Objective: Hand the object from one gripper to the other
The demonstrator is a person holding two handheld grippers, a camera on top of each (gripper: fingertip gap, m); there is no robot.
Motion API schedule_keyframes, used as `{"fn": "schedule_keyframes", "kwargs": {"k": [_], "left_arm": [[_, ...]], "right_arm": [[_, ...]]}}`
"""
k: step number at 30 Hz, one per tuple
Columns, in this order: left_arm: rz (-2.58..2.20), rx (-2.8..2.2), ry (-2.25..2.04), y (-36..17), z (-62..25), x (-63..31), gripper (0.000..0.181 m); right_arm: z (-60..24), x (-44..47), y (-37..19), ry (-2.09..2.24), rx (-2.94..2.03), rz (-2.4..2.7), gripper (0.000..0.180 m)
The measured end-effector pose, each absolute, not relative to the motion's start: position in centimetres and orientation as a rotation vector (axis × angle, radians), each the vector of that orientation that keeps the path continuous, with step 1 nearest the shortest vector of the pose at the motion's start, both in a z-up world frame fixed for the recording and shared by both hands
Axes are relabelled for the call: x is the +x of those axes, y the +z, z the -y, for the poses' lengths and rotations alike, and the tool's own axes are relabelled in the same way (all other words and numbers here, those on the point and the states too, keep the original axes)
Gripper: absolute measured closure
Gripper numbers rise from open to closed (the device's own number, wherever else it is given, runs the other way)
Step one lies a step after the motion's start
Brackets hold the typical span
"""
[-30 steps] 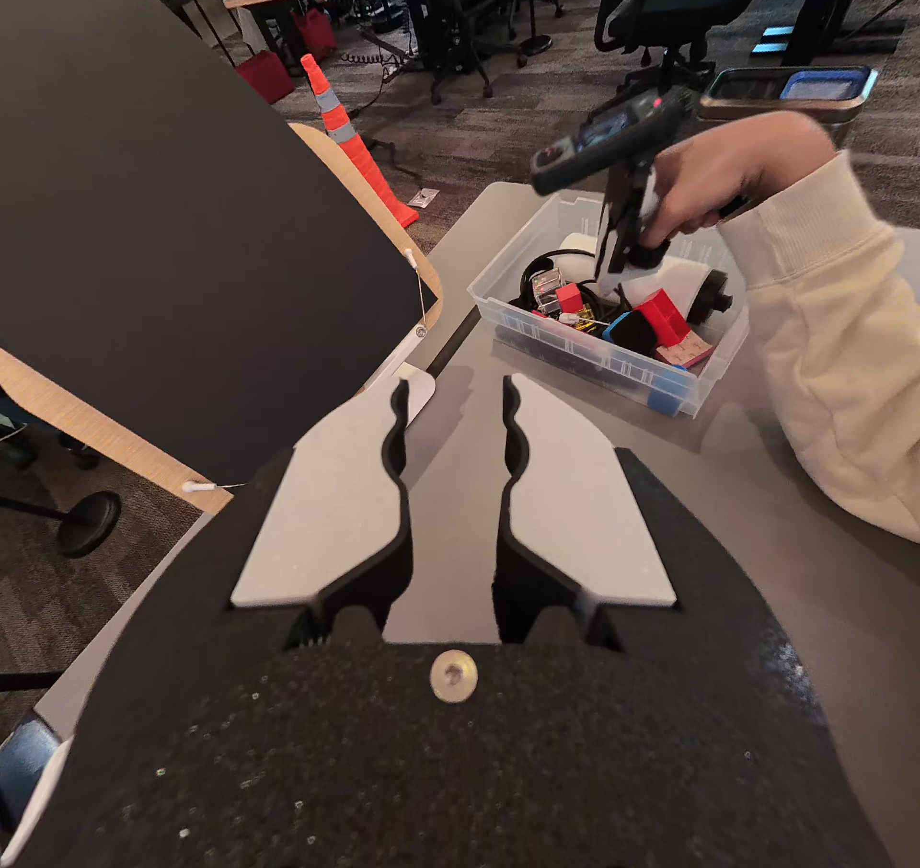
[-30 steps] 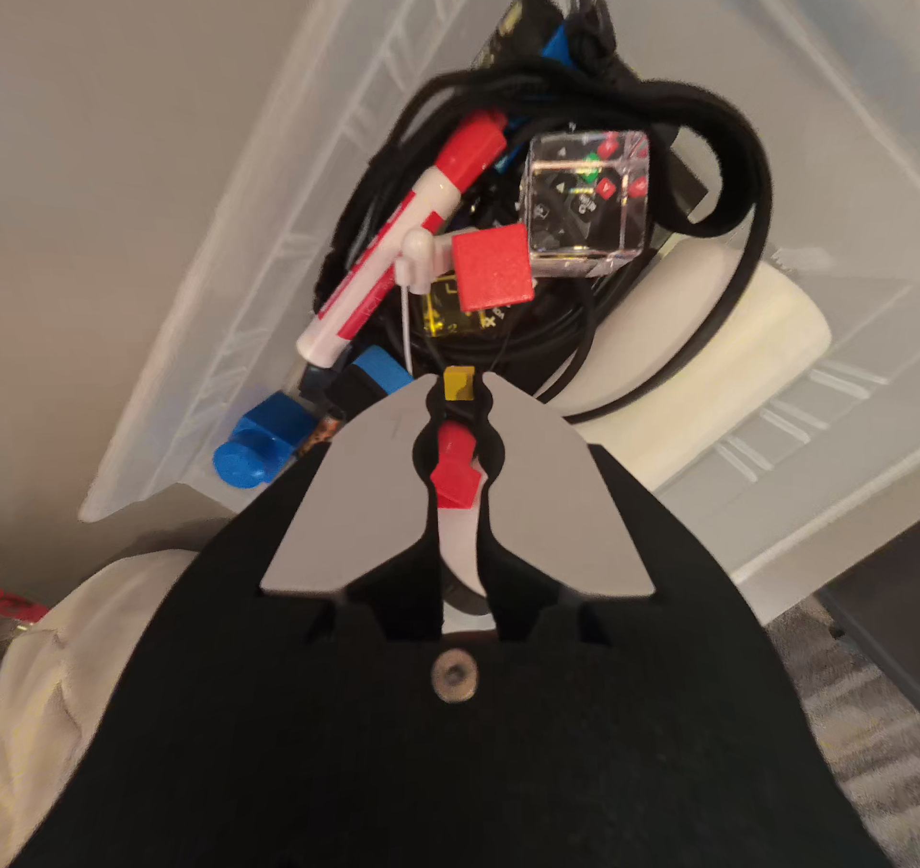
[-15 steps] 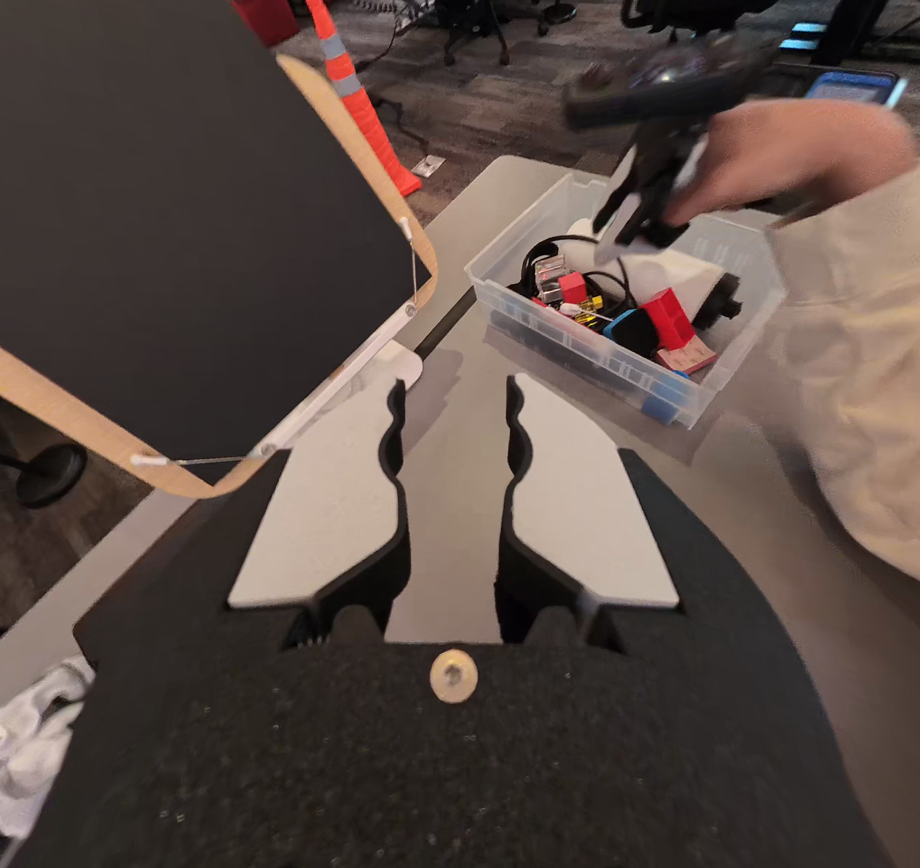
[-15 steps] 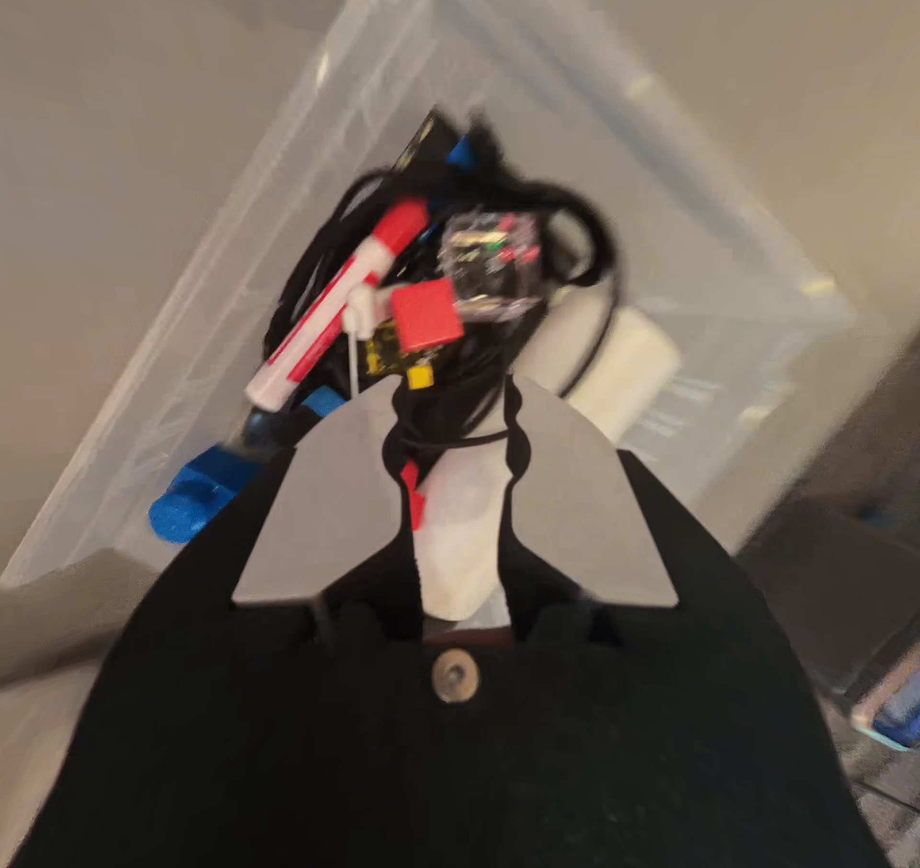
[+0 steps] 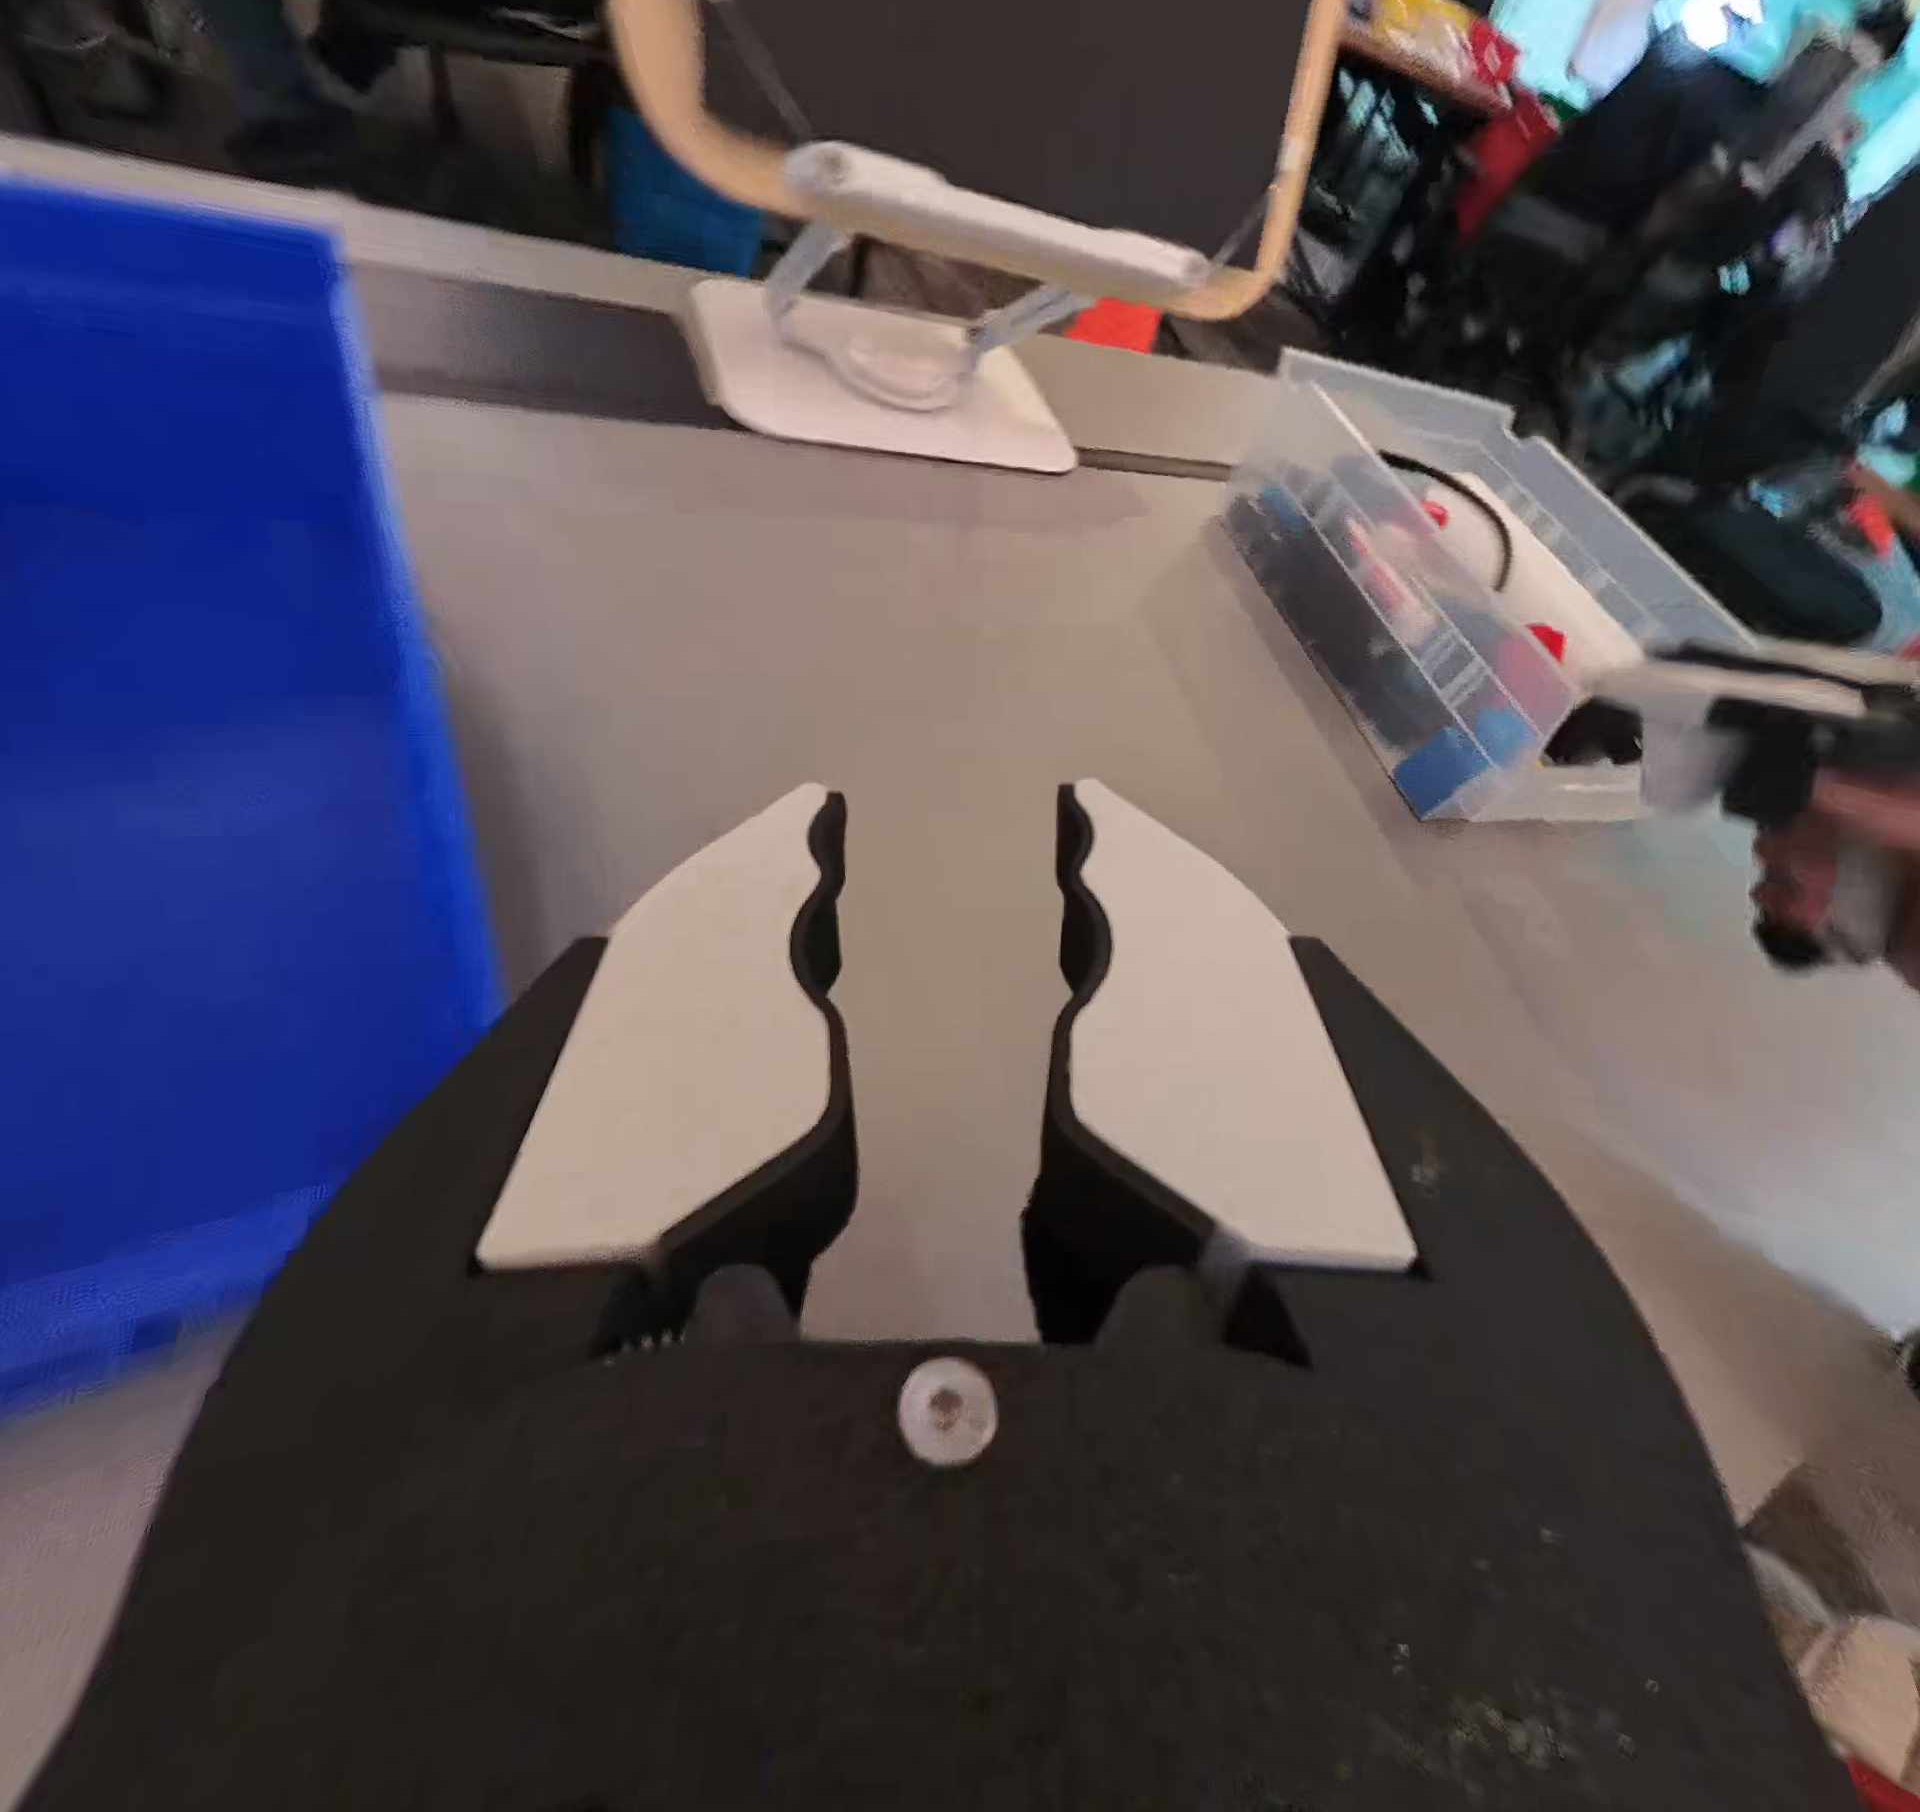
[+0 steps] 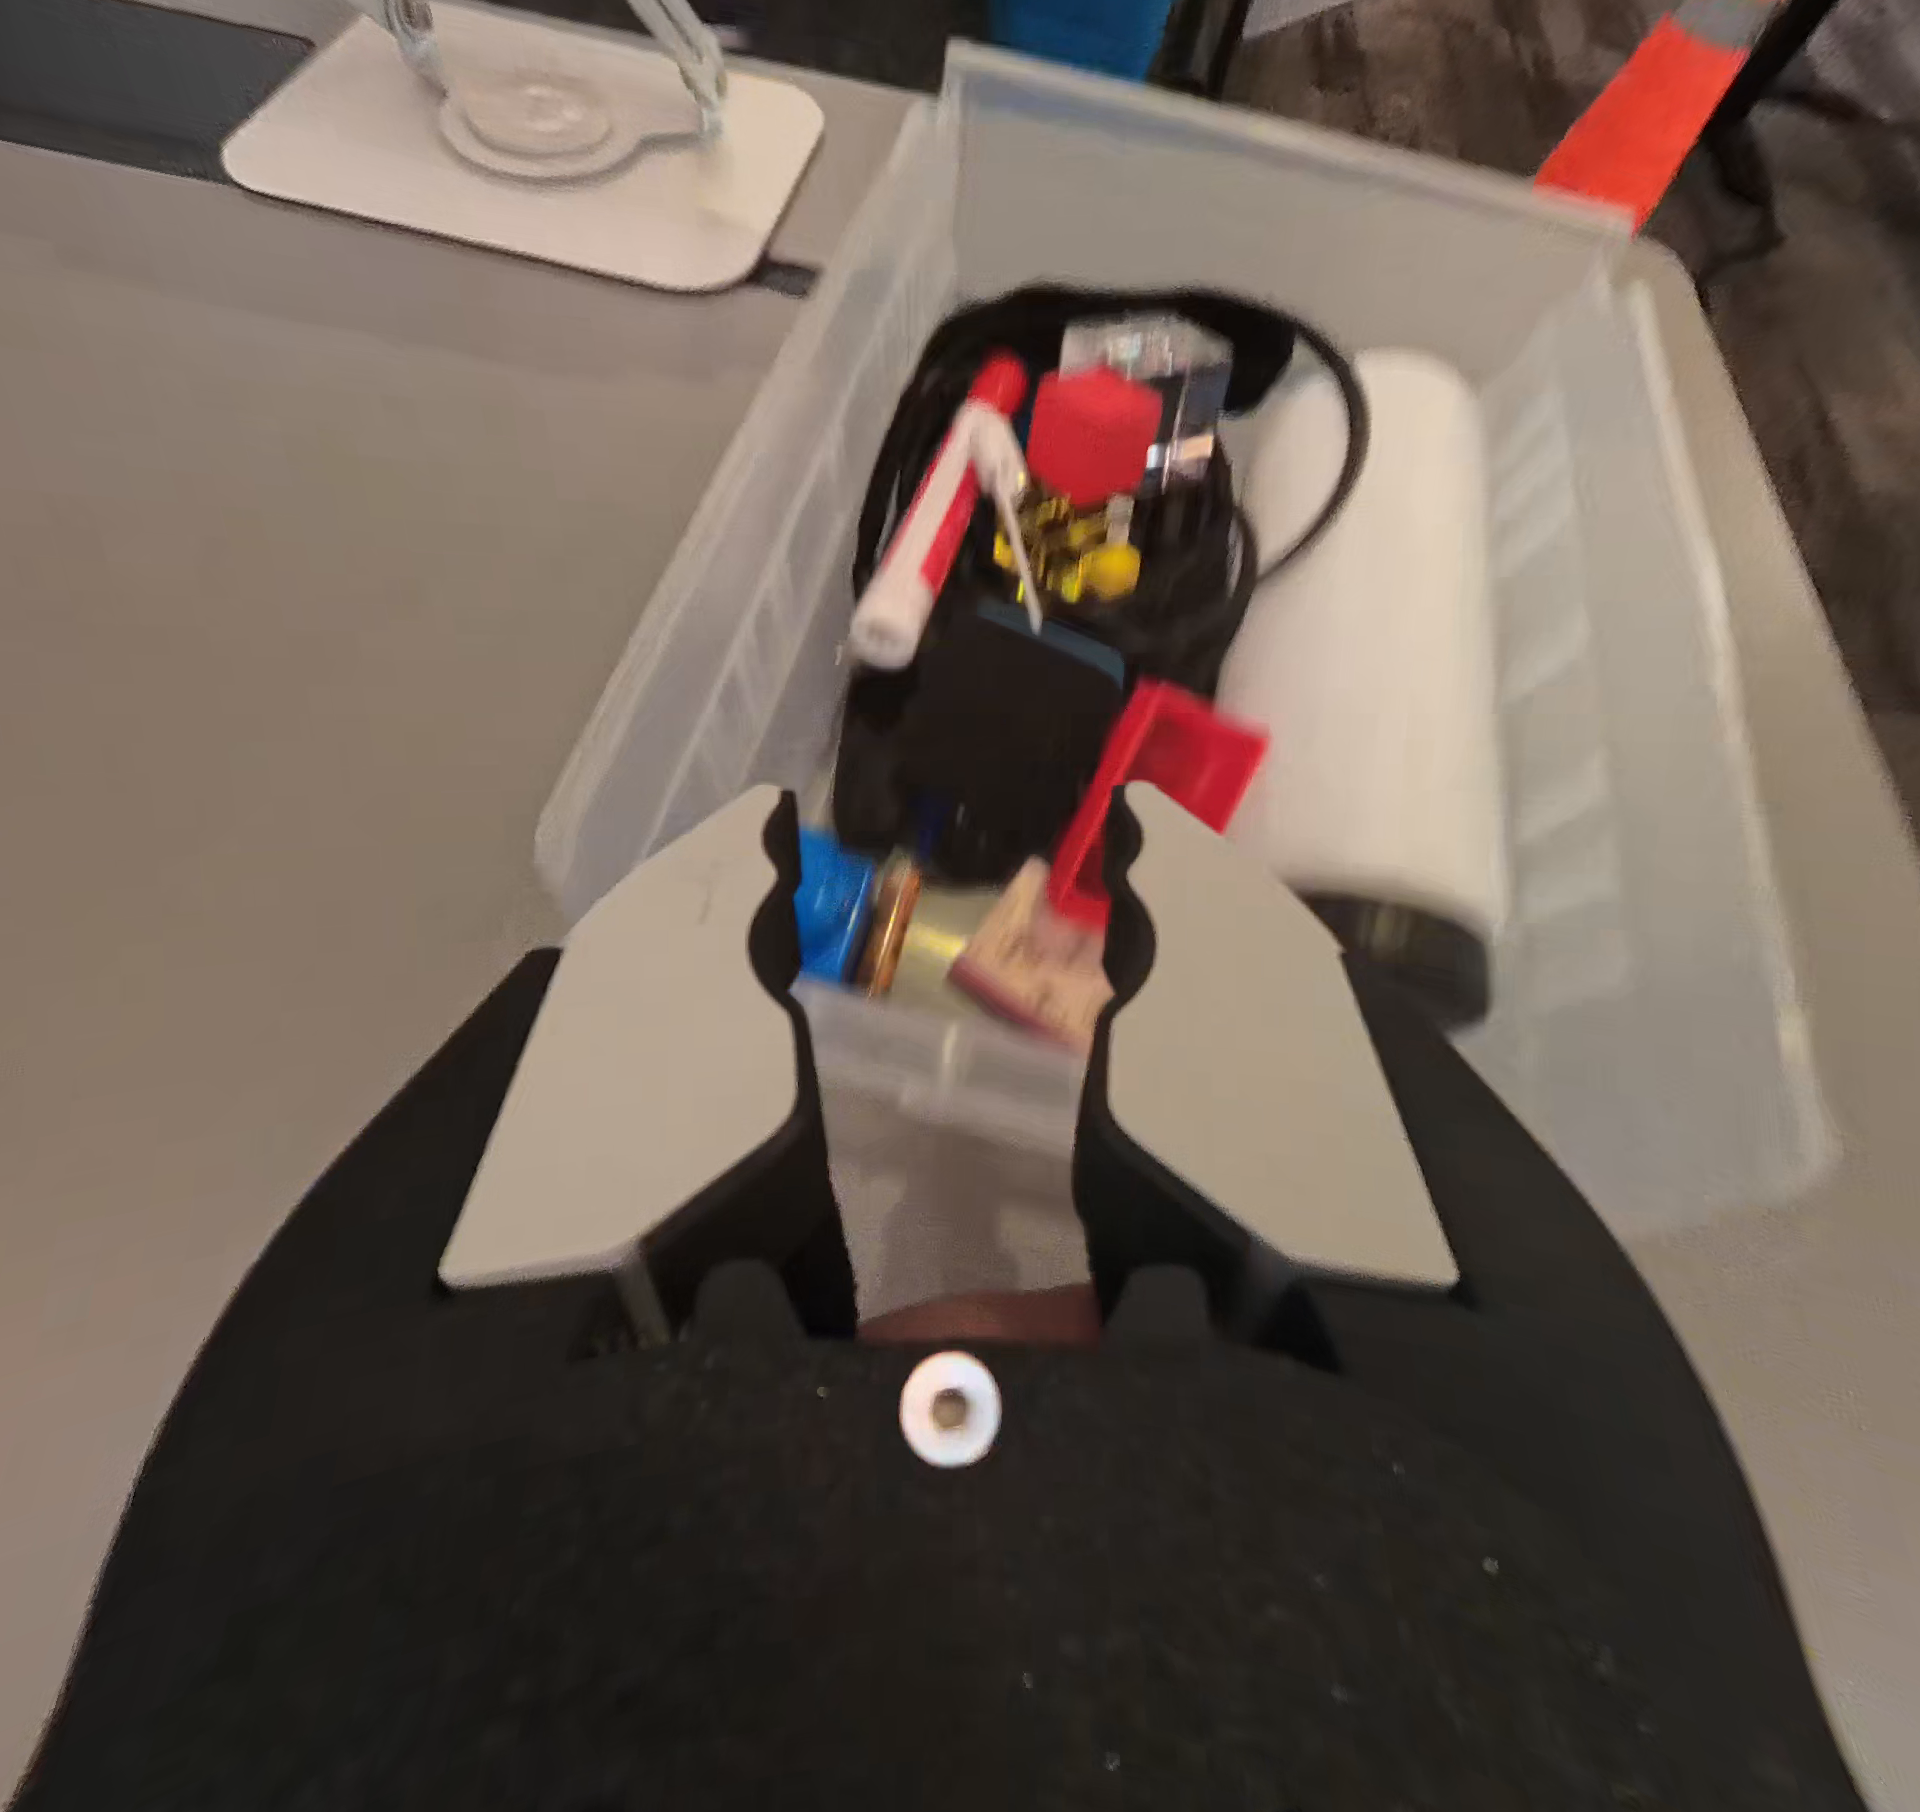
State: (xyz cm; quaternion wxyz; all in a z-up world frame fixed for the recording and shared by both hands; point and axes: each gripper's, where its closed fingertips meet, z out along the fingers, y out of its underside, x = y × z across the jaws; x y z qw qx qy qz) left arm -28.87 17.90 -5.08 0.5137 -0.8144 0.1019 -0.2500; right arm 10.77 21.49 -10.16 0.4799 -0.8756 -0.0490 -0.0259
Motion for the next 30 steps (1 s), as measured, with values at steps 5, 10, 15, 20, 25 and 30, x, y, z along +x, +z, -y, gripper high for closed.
{"fn": "schedule_keyframes", "kwargs": {"k": [5, 10, 15, 20, 25, 30], "left_arm": [[-0.102, -1.842, -0.526, -6.0, -13.9, -33.9, 0.143], [-0.114, -1.805, -0.377, -6.2, -13.0, -35.8, 0.145], [-0.145, -1.857, -0.354, -7.7, -13.4, -35.4, 0.145], [-0.177, -1.860, -0.308, -7.9, -13.6, -35.3, 0.145], [-0.151, -1.887, -0.288, -8.6, -14.0, -35.5, 0.144], [-0.135, -1.925, -0.266, -9.5, -14.3, -35.8, 0.144]], "right_arm": [[-16.5, 10.1, -11.8, -0.110, -2.044, 0.018, 0.125], [-14.5, 8.9, -11.1, -0.176, -1.975, 0.061, 0.127], [-14.4, 8.7, -11.4, -0.218, -1.970, 0.082, 0.129], [-14.5, 8.6, -11.7, -0.220, -1.973, 0.090, 0.129], [-14.7, 8.9, -12.2, -0.192, -1.990, 0.082, 0.129], [-15.2, 7.8, -12.7, -0.089, -1.987, 0.103, 0.126]]}}
